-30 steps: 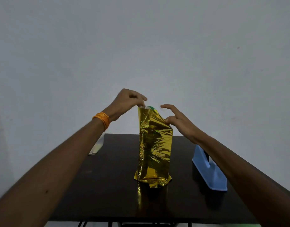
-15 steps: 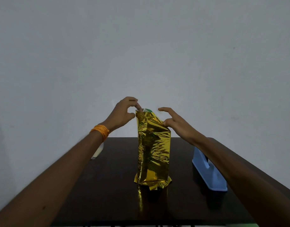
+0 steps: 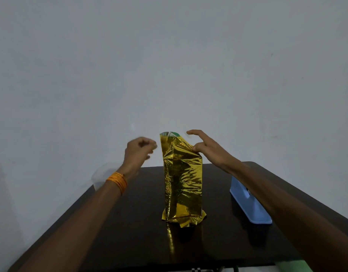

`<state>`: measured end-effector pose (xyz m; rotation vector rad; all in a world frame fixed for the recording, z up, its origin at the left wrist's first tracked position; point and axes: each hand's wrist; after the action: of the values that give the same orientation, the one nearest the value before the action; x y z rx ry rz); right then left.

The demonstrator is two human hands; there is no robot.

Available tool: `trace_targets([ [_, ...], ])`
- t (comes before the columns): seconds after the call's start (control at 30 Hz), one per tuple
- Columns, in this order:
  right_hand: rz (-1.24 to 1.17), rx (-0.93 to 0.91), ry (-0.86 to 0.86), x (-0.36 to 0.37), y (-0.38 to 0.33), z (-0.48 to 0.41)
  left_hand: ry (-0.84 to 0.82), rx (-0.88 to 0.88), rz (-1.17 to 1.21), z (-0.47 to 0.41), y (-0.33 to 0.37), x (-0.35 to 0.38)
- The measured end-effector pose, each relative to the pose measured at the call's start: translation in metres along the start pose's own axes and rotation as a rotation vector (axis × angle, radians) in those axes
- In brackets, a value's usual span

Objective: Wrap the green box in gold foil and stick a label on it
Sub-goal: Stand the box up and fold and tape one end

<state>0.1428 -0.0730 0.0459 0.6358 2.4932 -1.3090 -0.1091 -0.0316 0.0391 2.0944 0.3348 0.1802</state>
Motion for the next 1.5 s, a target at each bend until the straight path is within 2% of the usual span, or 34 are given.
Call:
trace_targets([
  [0.13, -0.005, 0.009, 0.000, 0.000, -0.002, 0.001, -0.134, -0.128, 0.061, 0.017, -0.012, 0.011],
  [0.33, -0.031, 0.024, -0.003, -0.003, -0.004, 0.005, -0.147, -0.183, 0.092, 0.018, -0.012, 0.028],
  [0.67, -0.072, 0.022, 0.015, 0.000, -0.004, 0.011, -0.395, -0.174, -0.062, 0.014, 0.002, 0.029],
  [0.73, -0.073, 0.029, 0.016, -0.001, -0.004, 0.010, -0.407, -0.208, -0.059, 0.017, 0.003, 0.031],
  [1.17, -0.090, 0.031, 0.031, -0.003, -0.010, 0.011, -0.440, -0.162, -0.046, 0.022, 0.002, 0.031],
  [1.3, -0.156, -0.002, 0.105, -0.003, -0.010, 0.011, -0.449, -0.133, -0.058, 0.023, 0.002, 0.032],
  [1.5, -0.051, -0.062, 0.111, -0.002, -0.002, 0.014, -0.459, -0.085, -0.075, 0.027, 0.005, 0.033],
])
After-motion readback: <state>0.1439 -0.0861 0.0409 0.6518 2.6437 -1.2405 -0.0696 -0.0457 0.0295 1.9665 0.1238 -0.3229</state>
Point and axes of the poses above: each hand's wrist, its own z-axis away from the middle knuckle, its own x-axis out of the palm, y = z × x, and after that the axes turned 12 degrees about y, right-handed
